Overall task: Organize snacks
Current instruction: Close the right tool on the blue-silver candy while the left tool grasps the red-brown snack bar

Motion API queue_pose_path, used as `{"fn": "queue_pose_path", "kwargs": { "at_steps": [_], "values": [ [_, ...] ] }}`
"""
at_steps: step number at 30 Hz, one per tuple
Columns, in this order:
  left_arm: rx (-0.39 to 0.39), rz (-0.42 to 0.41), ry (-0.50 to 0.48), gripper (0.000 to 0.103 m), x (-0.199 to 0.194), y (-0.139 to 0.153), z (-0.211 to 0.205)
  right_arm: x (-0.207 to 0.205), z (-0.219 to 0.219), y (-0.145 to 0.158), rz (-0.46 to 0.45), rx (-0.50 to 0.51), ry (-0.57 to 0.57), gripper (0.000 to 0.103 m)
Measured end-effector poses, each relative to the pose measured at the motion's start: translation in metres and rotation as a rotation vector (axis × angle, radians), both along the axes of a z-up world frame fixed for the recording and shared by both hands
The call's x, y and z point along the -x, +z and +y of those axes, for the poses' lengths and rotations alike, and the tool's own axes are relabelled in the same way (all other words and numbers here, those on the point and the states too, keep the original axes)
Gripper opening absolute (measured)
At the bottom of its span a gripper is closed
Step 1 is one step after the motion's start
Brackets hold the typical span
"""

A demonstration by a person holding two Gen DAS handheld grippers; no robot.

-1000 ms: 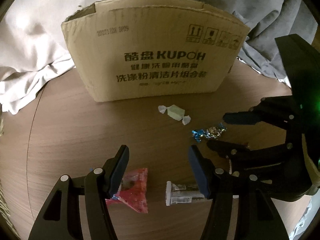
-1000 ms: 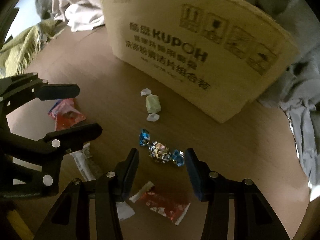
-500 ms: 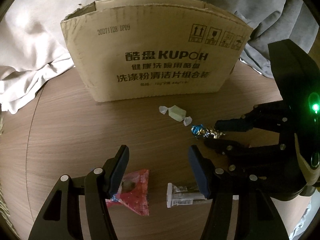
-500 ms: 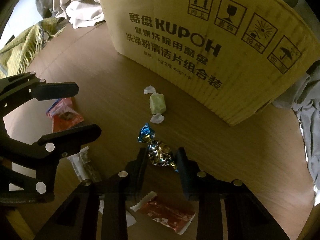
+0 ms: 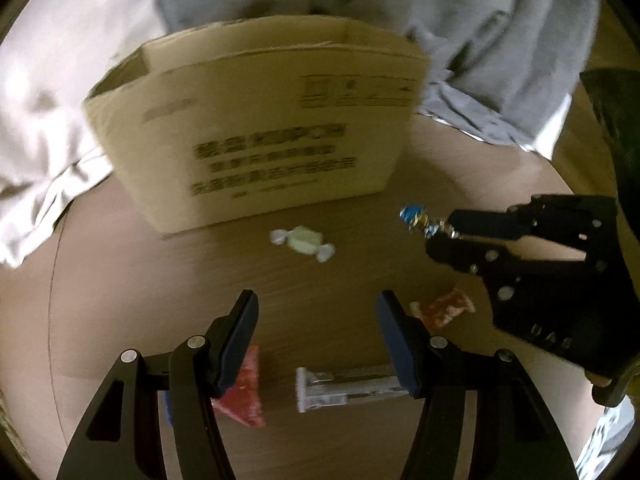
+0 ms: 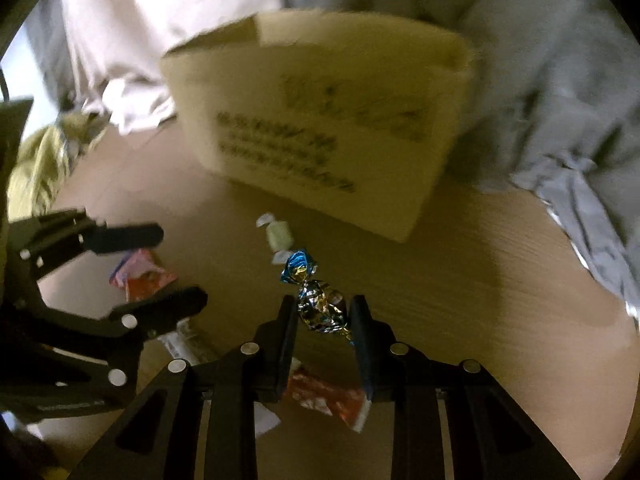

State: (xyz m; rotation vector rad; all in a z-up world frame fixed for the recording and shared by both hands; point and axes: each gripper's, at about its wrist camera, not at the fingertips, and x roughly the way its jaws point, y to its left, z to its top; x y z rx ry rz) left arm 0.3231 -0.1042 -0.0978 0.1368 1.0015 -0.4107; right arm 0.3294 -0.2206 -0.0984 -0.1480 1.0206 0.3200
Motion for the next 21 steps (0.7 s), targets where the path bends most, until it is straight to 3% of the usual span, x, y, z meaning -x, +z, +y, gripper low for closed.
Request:
{"fn": "queue_pose_path", "kwargs": {
  "at_steps": [8,21],
  "values": [
    [-0.029,-0.034,-0.234,0.06,0.014,0.005,-0.041,0.035,-0.032,0.014,-0.048,-0.028,-0.197,0.028],
    [-0.11,-0.032,-0.537,0.06,0.018,-0.017,-0.093,0.079,-0.068,-0.009,0.014,-0.104,-0.431,0.028]
  ]
}}
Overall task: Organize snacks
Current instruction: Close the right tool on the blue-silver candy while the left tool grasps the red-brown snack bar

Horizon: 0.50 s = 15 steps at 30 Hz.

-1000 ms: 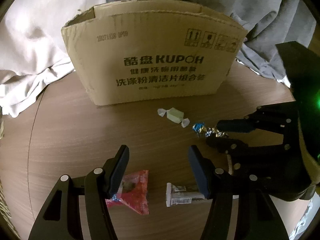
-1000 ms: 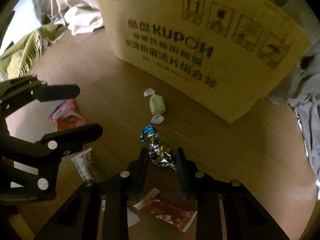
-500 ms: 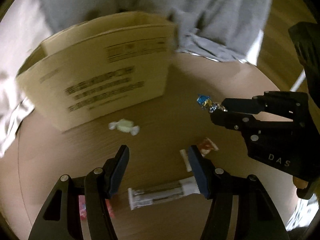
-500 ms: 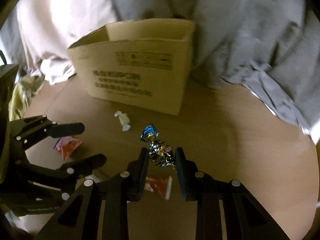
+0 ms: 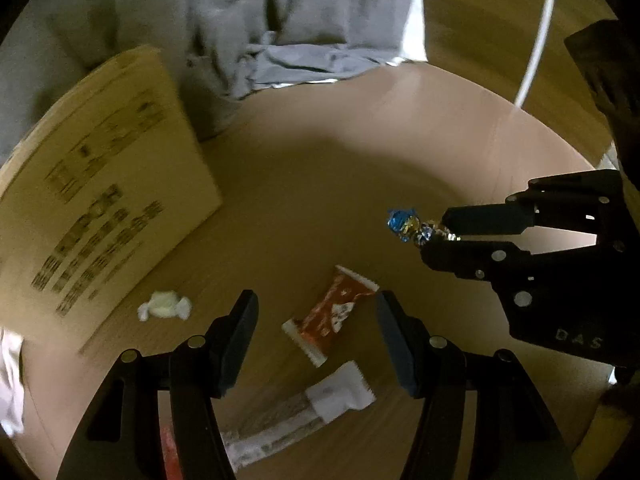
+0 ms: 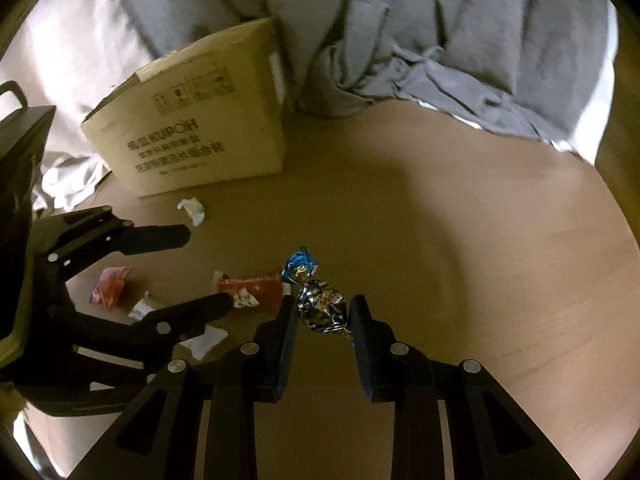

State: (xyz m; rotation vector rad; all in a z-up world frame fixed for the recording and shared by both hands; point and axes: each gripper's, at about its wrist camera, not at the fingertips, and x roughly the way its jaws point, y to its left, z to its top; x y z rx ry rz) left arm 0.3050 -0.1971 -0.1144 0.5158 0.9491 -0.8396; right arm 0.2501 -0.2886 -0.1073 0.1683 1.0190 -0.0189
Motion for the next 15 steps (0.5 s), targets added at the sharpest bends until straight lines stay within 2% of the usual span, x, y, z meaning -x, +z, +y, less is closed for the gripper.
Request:
{"fn": "queue_pose_path", "kwargs": {
  "at_steps": [3,8,15],
  "values": [
    [-0.021,0.001,-0.037,0.059,0.0,-0.009,-0.008,0.005,-0.004,-0.006,0.011,-0.013,-0.032,0.028],
    [-0.041,0.02,-0.054,0.048,0.0,-0.022,-0.014,0.007,-0.008,-0.01,0.019,-0.012,-0.052,0.028],
    [-0.025,0.047,-0.036,0.023,-0.001,-0.025,-0.018,0.007,-0.008,-0.009,0.003,-0.017,-0.051,0.028]
  ]
}}
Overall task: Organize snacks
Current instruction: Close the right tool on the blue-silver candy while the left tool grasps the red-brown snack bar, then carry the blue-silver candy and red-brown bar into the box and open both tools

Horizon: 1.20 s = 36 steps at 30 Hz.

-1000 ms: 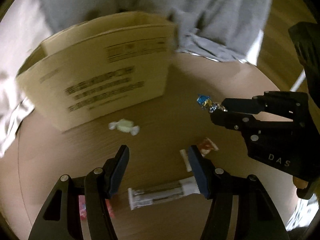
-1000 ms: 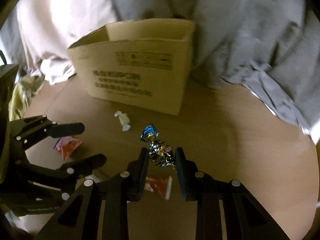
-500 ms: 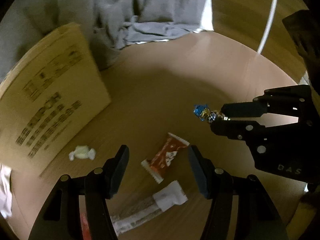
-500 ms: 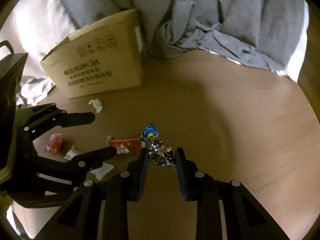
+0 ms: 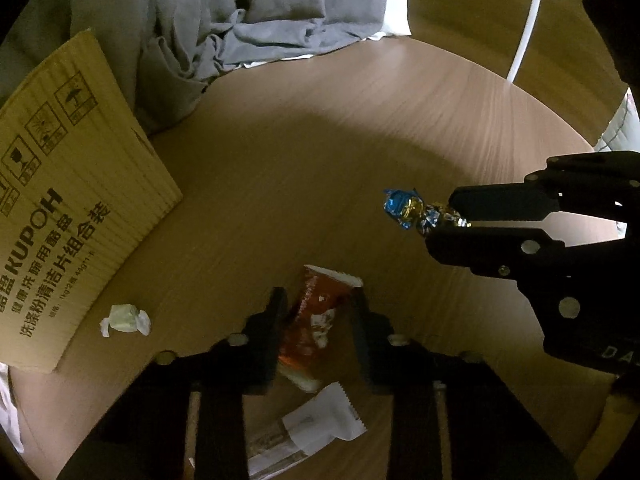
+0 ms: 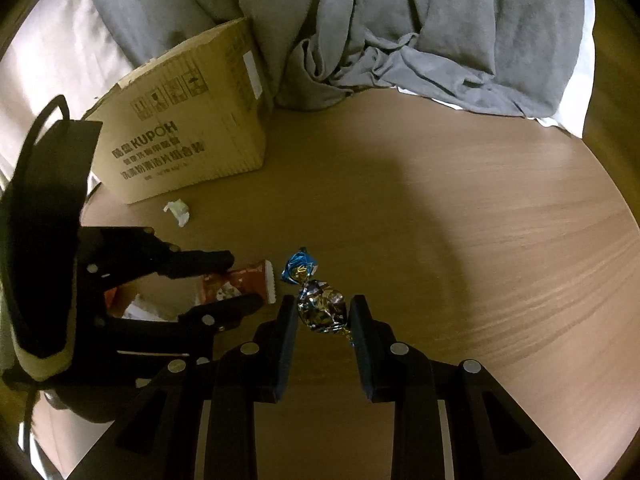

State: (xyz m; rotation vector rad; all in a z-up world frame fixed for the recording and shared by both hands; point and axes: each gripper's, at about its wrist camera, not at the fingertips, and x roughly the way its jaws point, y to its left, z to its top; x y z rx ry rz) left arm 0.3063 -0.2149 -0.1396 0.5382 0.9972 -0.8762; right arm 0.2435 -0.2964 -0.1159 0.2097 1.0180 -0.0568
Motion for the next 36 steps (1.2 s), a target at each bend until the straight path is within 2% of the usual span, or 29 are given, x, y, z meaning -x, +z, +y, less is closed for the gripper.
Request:
{"fn": "queue_pose_path", "kwargs": {
  "at_steps": [6,16,25,36],
  "values": [
    [0.055,0.016,0.051,0.022,-0.002,0.005,0.007,0.0,0.001,0.004,-0.025,0.0,0.002,0.028],
    [0.173,-0.016,0.209,0.022,-0.002,0.042,0.031,0.0,0.002,0.023,-0.083,-0.017,0.008,0.028],
    [0.266,-0.102,0.345,0.022,0.0,0.08,0.064,-0.003,0.015,0.052,-0.172,-0.019,0.046,0.028],
    [0.329,-0.197,0.475,0.022,-0.012,0.119,0.104,-0.02,0.044,0.089,-0.289,-0.017,0.118,0.028]
  ]
}}
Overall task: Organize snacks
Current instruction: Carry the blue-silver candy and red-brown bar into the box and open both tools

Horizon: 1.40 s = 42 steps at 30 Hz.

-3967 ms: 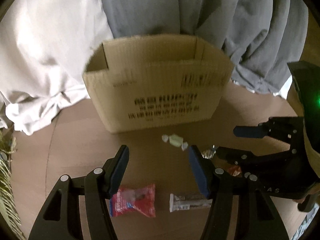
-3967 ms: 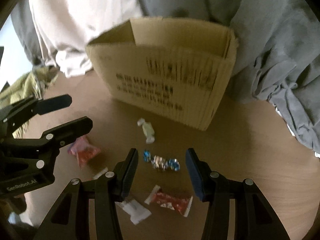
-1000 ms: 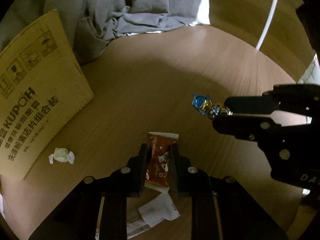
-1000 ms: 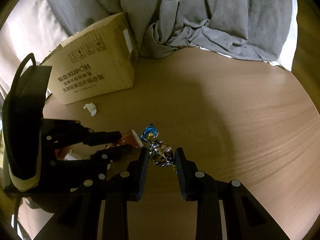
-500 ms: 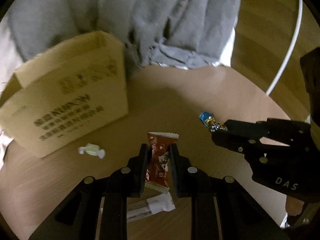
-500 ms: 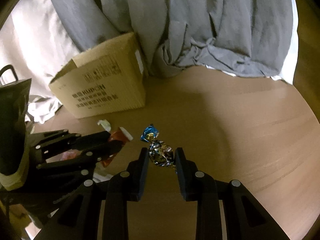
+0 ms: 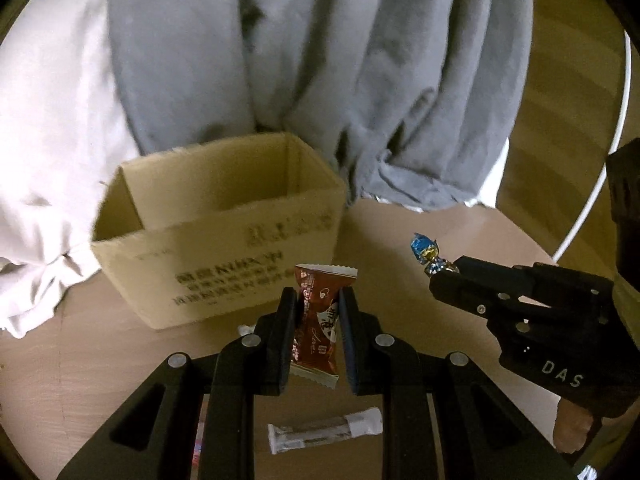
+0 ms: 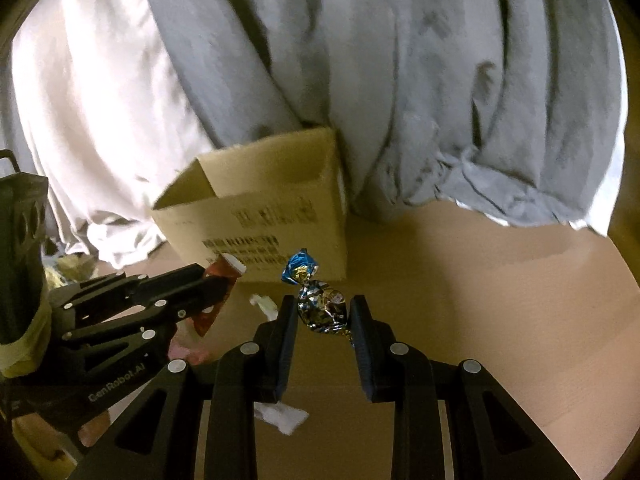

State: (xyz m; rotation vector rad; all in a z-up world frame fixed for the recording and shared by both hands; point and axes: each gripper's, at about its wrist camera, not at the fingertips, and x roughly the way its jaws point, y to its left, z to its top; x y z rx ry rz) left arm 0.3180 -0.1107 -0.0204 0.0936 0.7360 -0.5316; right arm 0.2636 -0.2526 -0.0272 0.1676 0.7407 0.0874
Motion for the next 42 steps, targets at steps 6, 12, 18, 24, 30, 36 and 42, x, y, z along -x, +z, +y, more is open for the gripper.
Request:
{"fn": "queue_pose_path", "kwargs": {
  "at_steps": [6,12,18,24,30,36,42],
  "values": [
    [0.029,-0.052,0.054,0.022,-0.002,0.024,0.018,-0.011,0.013,0.019,-0.056,-0.002,0.031,0.028],
    [0.049,-0.103,0.106,0.022,-0.007,0.048,0.034,-0.022,0.026,0.039,-0.12,0.0,0.057,0.028],
    [0.061,-0.146,0.14,0.022,-0.014,0.068,0.045,-0.036,0.034,0.058,-0.171,-0.006,0.078,0.028],
    [0.071,-0.173,0.167,0.022,-0.025,0.082,0.053,-0.054,0.041,0.072,-0.196,-0.003,0.103,0.028],
    [0.066,-0.189,0.187,0.022,-0.041,0.091,0.059,-0.074,0.047,0.078,-0.2,-0.006,0.134,0.028],
    [0.067,-0.172,0.191,0.022,-0.06,0.089,0.062,-0.096,0.055,0.081,-0.191,0.0,0.16,0.028],
    [0.068,-0.118,0.187,0.022,-0.088,0.081,0.062,-0.123,0.06,0.077,-0.157,0.021,0.175,0.028]
  ]
}}
